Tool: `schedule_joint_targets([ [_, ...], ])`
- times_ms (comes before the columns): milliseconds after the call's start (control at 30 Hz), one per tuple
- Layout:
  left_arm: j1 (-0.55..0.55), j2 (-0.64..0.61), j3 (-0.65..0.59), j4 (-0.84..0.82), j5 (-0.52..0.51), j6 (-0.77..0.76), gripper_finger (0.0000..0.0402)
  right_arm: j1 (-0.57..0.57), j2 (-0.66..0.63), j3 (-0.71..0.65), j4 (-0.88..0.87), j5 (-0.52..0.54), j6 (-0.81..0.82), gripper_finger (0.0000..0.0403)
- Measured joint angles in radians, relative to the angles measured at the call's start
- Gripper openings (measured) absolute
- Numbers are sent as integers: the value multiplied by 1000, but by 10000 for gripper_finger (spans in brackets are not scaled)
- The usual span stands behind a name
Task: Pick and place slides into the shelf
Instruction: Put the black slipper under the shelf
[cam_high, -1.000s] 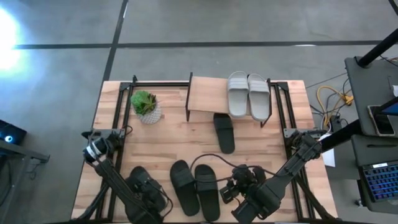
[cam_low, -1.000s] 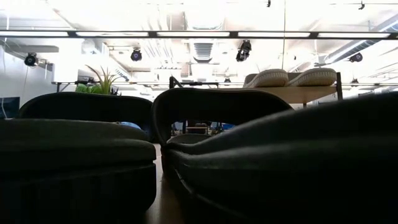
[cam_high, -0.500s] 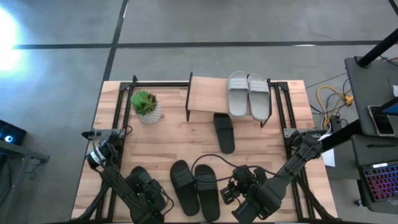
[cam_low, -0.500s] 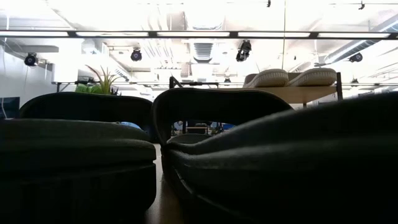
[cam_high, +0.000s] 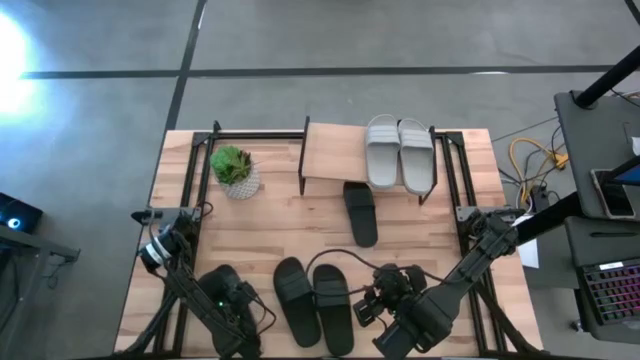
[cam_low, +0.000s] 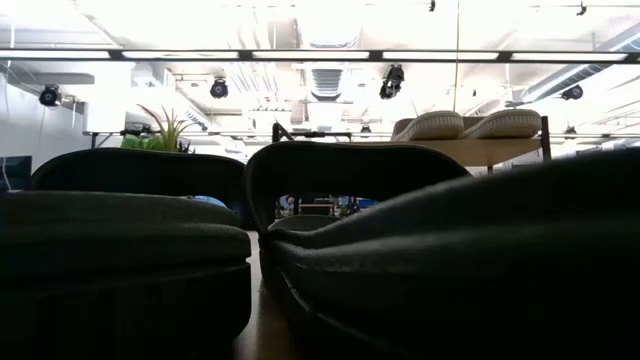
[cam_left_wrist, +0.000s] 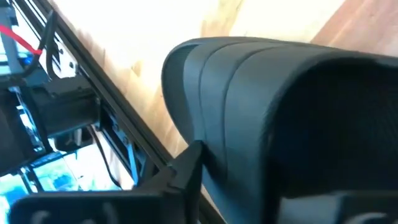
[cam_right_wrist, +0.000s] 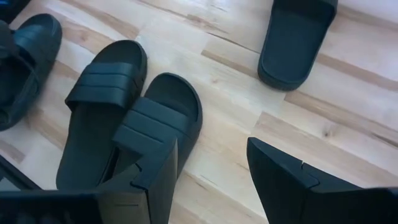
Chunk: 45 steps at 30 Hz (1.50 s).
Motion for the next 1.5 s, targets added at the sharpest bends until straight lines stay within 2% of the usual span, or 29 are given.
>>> schedule_joint_targets([
  [167,7,-3,5,-2,-42,31,8,0,0,0,0,1,22,185],
  [267,11,-20,48,6,-104,34,4,3,0,-1,0,40,73,185],
  [433,20,-87,137,6,-277,37,2,5,-25,-1,0,97,121,185],
  [500,24,-116,181,0,-400,126,1,4,-50,-1,0,101,81,185],
  [633,29,-147,321,2,-682,426,1,-4,-109,-7,0,104,43,185],
  [700,54,-147,380,7,-751,565,1,-9,-145,-18,1,115,38,185],
  [867,195,-118,438,9,-813,828,0,-12,-251,-96,0,158,96,185],
  [1000,335,-113,432,25,-806,865,0,-11,-349,-201,-1,162,159,185],
  [1133,463,-113,432,168,-806,1029,0,-11,-422,-290,-1,161,219,185],
  [1233,540,-113,432,293,-752,1157,0,-11,-452,-317,-1,162,227,185],
  [1367,637,-113,411,357,-707,1200,0,-16,-466,-315,-1,184,208,185],
  [1433,673,-113,390,402,-710,1261,0,-23,-472,-304,2,202,183,185],
  [1500,706,-113,362,434,-670,1311,0,-41,-481,-290,0,211,163,185],
])
